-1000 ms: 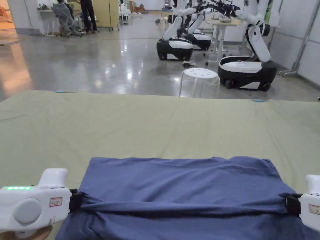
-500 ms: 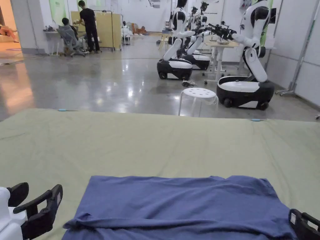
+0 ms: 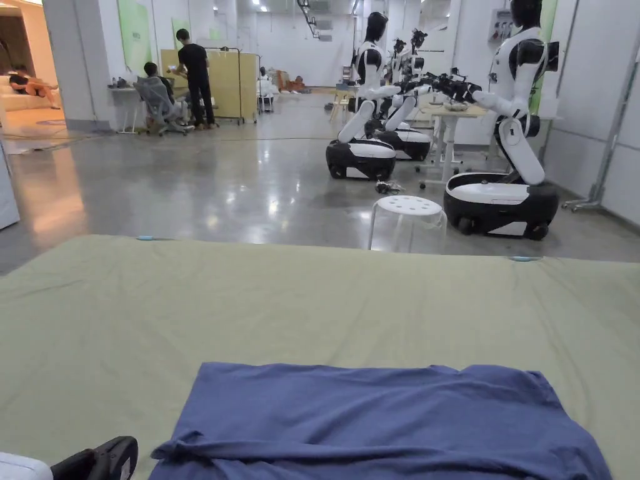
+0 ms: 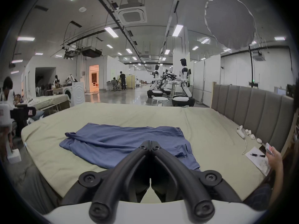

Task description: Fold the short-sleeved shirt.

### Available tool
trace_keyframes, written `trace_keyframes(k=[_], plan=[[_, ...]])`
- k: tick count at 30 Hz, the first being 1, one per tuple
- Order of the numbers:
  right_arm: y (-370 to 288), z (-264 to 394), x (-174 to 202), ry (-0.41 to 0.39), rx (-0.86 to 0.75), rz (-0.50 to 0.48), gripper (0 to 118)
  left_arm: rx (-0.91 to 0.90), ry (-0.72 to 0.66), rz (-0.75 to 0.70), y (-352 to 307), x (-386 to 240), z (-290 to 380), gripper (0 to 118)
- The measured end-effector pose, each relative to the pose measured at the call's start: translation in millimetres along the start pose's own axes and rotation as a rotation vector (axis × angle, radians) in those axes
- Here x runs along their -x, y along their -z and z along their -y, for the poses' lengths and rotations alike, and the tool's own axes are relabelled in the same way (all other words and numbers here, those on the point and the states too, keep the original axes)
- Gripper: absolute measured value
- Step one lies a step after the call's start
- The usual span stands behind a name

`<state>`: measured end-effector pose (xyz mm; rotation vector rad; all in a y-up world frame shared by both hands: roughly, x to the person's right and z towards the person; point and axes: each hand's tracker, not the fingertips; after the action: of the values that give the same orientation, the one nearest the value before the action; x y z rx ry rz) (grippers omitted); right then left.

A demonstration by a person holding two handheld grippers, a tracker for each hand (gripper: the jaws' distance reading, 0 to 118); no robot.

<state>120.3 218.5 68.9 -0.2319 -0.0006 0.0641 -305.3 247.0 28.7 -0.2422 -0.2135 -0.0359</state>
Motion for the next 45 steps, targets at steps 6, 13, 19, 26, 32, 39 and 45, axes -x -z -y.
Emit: trace_keyframes(k=[6,13,19,26,32,39,45], plan=[[5.8,1.0,1.0,0.026,0.027,-0.024,0,0.016,-0.05,-0.024,7.3,1.5,0.6,2],[10.0,11.4,-4.7,0.05,0.065,-0.058,0,0.253,-0.222,0.049,76.7,37.2,27.7,55],[17.7,30.9,-17.9,0.103,0.125,-0.058,0,0.485,-0.273,0.008,163.2,64.7,64.6,57],[24.3,48.9,-35.7,0.139,0.19,-0.022,0,0.65,-0.241,-0.051,215.1,65.3,89.2,38],[50.0,50.7,-54.3,0.129,0.281,0.033,6,0.667,-0.155,-0.053,221.3,53.5,88.8,13],[151.2,60.2,-132.9,0.386,0.456,0.173,78,0.676,-0.154,-0.047,212.6,49.3,89.3,13],[205.1,83.1,-142.8,0.337,0.641,0.243,67,0.677,-0.15,-0.041,207.1,46.3,88.6,13]])
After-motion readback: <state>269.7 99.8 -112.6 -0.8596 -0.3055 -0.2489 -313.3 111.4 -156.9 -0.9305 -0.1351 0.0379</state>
